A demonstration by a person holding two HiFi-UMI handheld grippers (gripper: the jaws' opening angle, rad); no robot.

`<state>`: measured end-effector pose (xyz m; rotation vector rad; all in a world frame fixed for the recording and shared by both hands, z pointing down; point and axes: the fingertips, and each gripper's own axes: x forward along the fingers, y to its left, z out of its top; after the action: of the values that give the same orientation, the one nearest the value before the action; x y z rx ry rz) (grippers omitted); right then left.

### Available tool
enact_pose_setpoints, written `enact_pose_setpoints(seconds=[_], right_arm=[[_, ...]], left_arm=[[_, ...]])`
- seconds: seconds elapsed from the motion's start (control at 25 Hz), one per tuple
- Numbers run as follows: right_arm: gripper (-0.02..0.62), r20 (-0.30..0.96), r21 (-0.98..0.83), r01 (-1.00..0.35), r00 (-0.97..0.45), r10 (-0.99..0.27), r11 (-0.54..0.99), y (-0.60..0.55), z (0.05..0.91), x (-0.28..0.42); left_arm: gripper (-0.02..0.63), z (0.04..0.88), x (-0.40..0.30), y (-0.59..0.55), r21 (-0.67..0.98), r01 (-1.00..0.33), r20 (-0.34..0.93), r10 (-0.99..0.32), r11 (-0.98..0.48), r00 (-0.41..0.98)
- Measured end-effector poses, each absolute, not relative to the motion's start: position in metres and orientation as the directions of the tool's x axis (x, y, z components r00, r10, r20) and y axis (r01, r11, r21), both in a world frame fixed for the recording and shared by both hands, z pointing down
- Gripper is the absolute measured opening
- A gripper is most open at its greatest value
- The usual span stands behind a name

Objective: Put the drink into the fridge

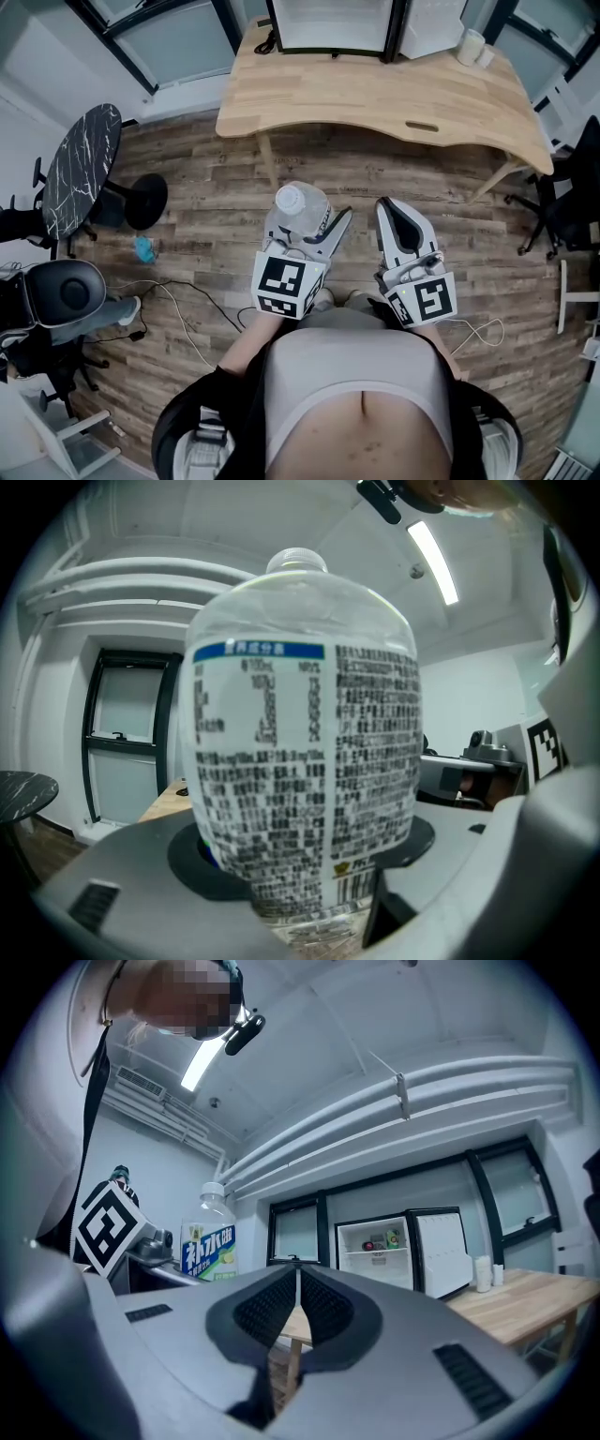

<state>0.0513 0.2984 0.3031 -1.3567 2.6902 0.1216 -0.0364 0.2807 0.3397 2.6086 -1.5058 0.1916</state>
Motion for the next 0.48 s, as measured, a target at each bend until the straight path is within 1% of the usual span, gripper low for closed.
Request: enact_pose_setpoints(seconds=[0.48], right_arm=[[0.037, -0.121, -0.010, -0.834, -0.546, -0.829, 0.551, 0.289, 0.317, 0.057]], left_arm=[[0.345, 0.357, -0.031, 0.264, 0.073, -0.839, 0.194, -0.818, -0.539, 0.542]])
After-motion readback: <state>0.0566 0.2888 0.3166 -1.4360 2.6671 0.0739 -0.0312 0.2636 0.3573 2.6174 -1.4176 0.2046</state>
